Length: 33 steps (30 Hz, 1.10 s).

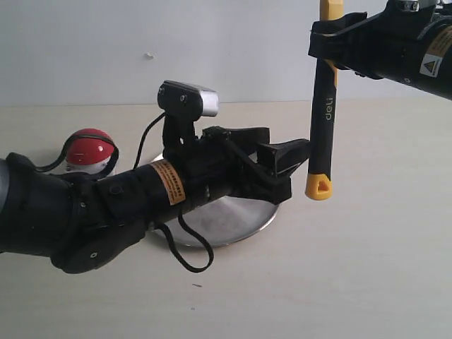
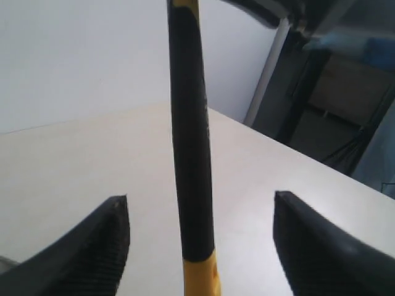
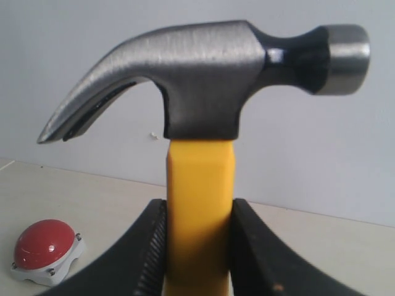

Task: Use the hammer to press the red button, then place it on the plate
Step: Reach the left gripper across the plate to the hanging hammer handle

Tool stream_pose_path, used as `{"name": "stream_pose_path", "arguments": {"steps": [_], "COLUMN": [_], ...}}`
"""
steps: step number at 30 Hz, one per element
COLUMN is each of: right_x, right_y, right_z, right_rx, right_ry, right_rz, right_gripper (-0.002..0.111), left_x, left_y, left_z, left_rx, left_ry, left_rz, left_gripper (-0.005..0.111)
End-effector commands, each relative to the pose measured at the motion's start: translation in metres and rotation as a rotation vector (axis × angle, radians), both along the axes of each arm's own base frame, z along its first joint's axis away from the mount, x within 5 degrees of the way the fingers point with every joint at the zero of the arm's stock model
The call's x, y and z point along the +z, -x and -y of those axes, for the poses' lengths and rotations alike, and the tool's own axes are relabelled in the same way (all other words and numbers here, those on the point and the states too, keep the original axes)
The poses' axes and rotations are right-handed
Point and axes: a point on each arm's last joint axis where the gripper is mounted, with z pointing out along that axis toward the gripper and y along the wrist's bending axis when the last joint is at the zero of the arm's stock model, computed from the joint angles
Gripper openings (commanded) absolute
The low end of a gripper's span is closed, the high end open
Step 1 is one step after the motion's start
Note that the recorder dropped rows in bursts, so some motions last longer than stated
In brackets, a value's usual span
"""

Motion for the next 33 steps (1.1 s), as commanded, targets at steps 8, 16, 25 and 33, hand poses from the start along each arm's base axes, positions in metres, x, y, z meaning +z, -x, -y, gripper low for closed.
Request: {"name": "stream_pose_path", "arguments": {"steps": [8, 16, 25, 33], "right_x": [0.012, 0.013, 0.012, 0.012], "right_y": [0.001, 0.001, 0.001, 0.001], "right_z": [-0.001, -0.001, -0.001, -0.001], "right_rx": [0.018, 0.021, 0.020, 0.021], "right_ry": [-0.041, -0.045, -0.043, -0.037], "right_rz": [0.071, 0.078, 0.075, 0.075], "right_gripper": [0.000, 0.000, 0.000, 0.000], "left_x": [-0.005, -0.009, -0.014, -0.012], "left_y": [-0.025, -0.042, -0.049, -0.056], "left_z": [0.033, 0.055, 0.066, 0.082], "left_rx": [-0.037, -0.063, -0.092, -0.155], "left_ry": [0.073, 0.011, 0.011, -0.037], "left_rz": [0.005, -0.024, -0.039, -0.062], "left_gripper": [0.065, 0.065, 0.065, 0.054]}}
